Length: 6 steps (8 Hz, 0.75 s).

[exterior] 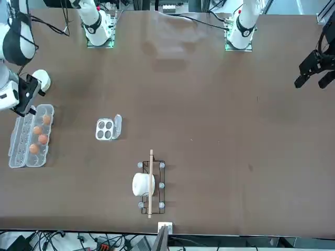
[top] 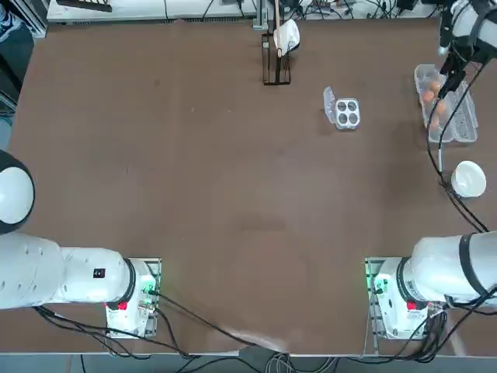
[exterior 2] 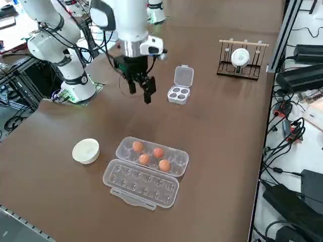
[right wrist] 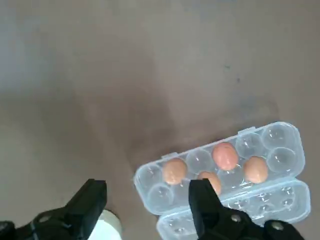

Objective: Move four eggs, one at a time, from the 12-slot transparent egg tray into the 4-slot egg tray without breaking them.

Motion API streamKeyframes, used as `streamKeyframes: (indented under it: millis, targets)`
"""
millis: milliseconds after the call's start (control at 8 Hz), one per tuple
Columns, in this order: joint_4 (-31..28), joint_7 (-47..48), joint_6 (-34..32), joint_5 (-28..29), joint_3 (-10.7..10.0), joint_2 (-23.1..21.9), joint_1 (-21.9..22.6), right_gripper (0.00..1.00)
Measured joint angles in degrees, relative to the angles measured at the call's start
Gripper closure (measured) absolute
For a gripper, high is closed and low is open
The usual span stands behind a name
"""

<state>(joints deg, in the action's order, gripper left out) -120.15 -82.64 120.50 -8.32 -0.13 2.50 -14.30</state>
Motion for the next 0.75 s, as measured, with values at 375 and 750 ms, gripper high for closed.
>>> streamKeyframes:
  millis: [375, 750]
  targets:
    - [-1.71, -11.13, 7.12, -0.54, -0.03, 4.64, -4.56, 0.01]
    - [-1.77, -15.59, 16.32, -0.62, -0.02, 10.40, -6.82, 0.01]
